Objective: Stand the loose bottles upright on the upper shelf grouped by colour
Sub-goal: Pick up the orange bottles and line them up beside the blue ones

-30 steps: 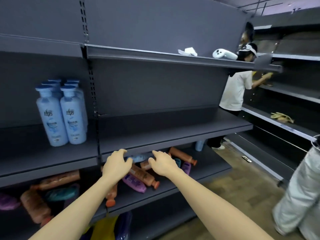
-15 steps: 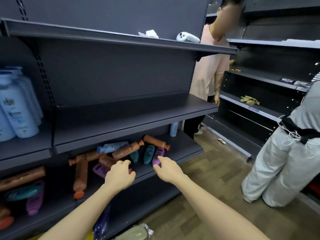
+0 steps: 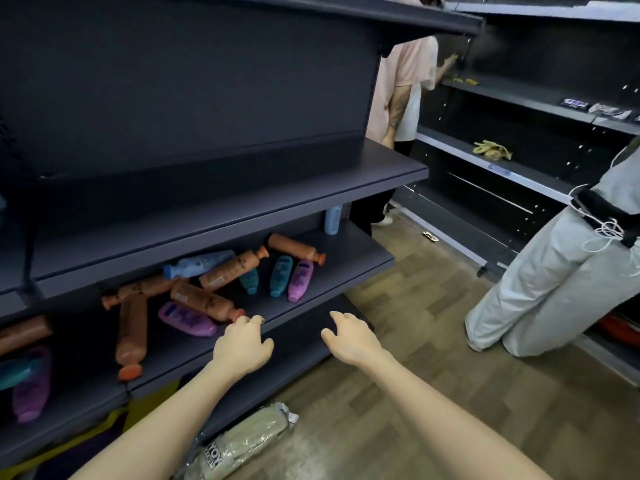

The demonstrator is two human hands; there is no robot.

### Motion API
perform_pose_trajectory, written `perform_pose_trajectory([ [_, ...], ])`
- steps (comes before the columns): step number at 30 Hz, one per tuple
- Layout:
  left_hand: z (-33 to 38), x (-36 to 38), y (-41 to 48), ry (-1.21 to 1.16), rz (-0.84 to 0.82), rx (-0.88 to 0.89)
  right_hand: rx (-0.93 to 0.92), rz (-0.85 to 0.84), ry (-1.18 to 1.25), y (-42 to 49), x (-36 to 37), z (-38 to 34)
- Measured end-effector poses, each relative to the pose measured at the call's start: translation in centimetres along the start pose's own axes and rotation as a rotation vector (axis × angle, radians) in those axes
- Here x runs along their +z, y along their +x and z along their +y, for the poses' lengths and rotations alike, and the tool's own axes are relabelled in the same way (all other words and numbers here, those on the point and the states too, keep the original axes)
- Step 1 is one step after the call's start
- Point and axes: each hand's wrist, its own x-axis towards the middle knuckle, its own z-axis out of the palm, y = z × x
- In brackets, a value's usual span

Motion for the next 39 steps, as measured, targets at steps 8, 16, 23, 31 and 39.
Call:
perform_pose_trajectory([
  [8, -0.4, 1.1, 5.3, 0.011, -0.056, -0.003, 0.053, -0.015, -0.004, 5.1, 1.3, -0.1],
  [16, -0.5, 1.3, 12.2, 0.046, -0.105, 0.03, 0.116, -0.027, -0.003, 11.2, 1.9, -0.1],
  [23, 0.2, 2.4, 18.0, 0.068, -0.137, 0.087, 0.189, -0.03, 0.016, 15.6, 2.2, 0.5],
  [31, 2.2, 3.9, 22.6, 0.071, -0.159, 0.148, 0.257, -0.021, 0.024, 19.0, 1.7, 2.7],
  [39, 4.9, 5.4, 25.0, 0.084, -0.159, 0.204, 0.29, 0.003, 0.029, 21.4, 0.4, 5.6],
])
